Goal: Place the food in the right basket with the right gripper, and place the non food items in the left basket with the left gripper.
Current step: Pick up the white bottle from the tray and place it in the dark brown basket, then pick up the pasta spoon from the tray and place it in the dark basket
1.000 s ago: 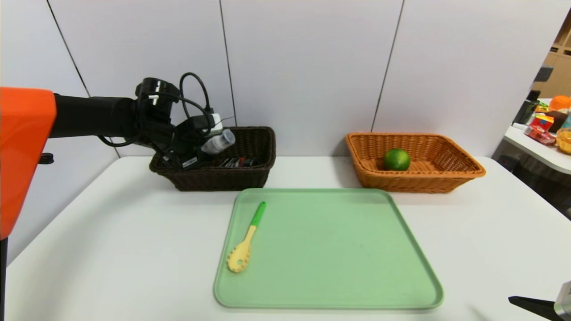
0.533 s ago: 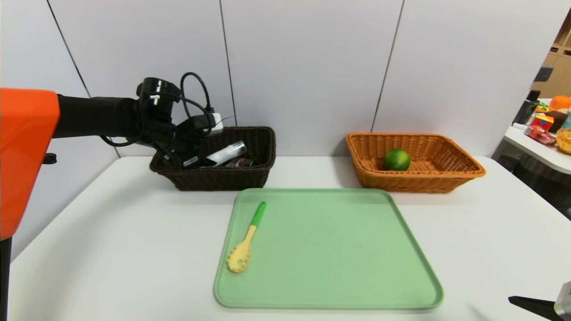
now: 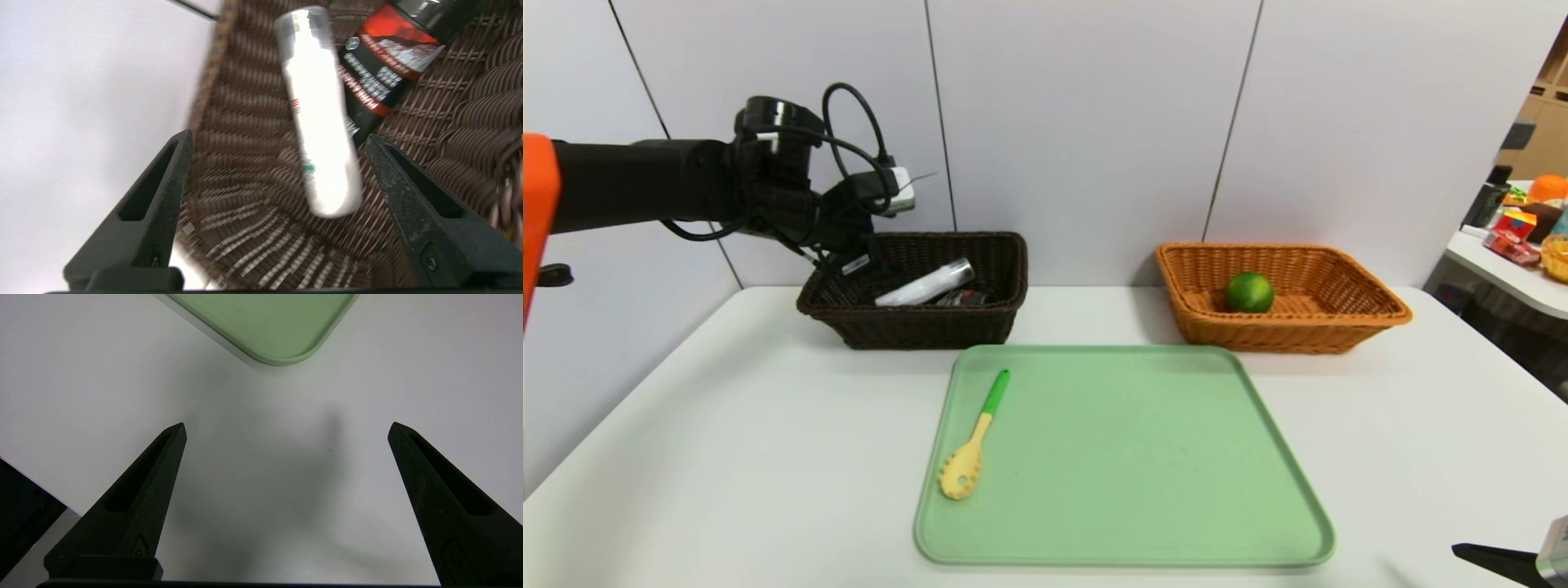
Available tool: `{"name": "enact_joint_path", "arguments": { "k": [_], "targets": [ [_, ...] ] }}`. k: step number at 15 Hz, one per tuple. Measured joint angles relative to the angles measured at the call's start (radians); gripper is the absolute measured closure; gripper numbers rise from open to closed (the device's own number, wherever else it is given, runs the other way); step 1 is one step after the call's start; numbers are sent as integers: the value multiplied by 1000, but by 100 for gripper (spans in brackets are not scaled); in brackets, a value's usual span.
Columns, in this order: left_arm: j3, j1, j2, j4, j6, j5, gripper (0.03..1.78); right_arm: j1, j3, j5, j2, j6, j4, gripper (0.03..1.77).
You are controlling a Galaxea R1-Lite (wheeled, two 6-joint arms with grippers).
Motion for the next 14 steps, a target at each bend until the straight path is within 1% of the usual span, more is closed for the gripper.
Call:
{"name": "enact_joint_path", "arguments": {
  "k": [2,5,7,10,12,14],
  "targets": [
    [15,4,-66,37,-27,-13,25,0,0,0,0,-1,0,10],
    [59,1,-193,98,-129,-23,20,4,-2,1,0,-2,0,10],
    [123,-29,-288,108,-249,-23,18,7,-5,1,1,-3,0,10],
    [255,-100,-416,131,-425,-11,16,8,-8,1,1,-5,0,10],
    [335,-170,-488,142,-539,16,15,8,-10,1,0,-7,-1,10],
    [376,-243,-531,144,-681,76,14,8,-10,1,-1,-7,0,10]
  ]
}}
